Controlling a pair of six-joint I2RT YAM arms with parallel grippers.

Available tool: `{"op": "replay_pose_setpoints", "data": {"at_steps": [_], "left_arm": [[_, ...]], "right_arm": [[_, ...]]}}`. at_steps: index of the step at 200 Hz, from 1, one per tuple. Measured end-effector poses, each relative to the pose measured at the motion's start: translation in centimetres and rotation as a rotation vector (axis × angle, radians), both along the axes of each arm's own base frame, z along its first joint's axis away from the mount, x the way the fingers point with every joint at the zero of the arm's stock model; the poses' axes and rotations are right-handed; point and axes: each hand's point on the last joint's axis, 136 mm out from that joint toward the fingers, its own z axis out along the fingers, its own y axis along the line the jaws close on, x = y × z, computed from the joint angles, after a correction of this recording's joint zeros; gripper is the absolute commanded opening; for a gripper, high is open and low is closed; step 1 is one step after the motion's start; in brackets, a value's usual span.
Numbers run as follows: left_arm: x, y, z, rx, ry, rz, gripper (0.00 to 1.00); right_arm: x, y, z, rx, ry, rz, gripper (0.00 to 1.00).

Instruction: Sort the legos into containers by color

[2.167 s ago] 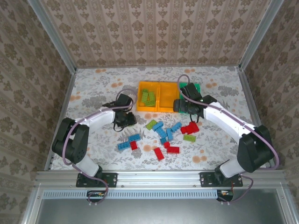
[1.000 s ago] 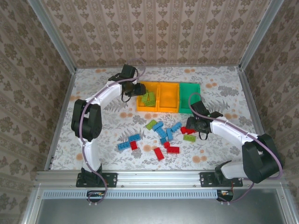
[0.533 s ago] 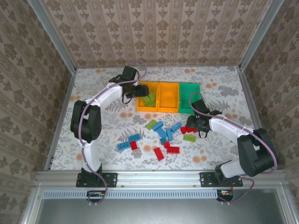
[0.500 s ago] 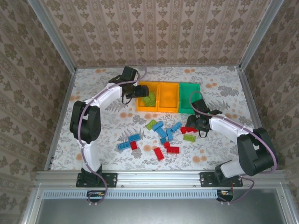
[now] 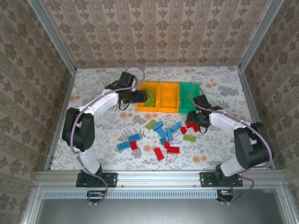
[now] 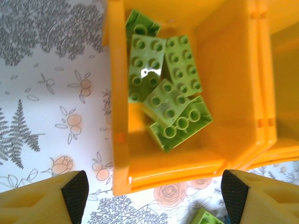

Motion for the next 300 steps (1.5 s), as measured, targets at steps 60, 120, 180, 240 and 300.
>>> {"op": "replay_pose_setpoints", "data": {"at_steps": [60, 120, 180, 240, 300], "left_arm": [[-0.4, 0.3, -0.9, 0.007, 0.015, 0.003, 0.78], [-1.4, 0.8, -2.5, 0.016, 0.047, 0.012, 0.78], [-3.1, 2.0, -2.3, 0.028, 0.043, 0.028, 0.79], [-3.7, 2.7, -1.6, 0.028, 0.026, 0.045, 0.79], [-3.9, 5.4, -2.1, 0.045, 0.036, 0.109, 0.8]], "right_arm": [[-1.4, -0.3, 1.8, 0.015, -0.038, 0.008, 0.63], [-1.6, 2.1, 2.2, 0.007, -0.04, 0.119, 0.62], [-1.5, 2.9, 0.2, -0.038, 0.043, 0.185, 0.57], [-1.0, 3.5, -0.2, -0.076, 0.06, 0.225, 0.37], [-1.2, 3.2, 0.3, -0.104, 0.076, 0.217, 0.31]]}}
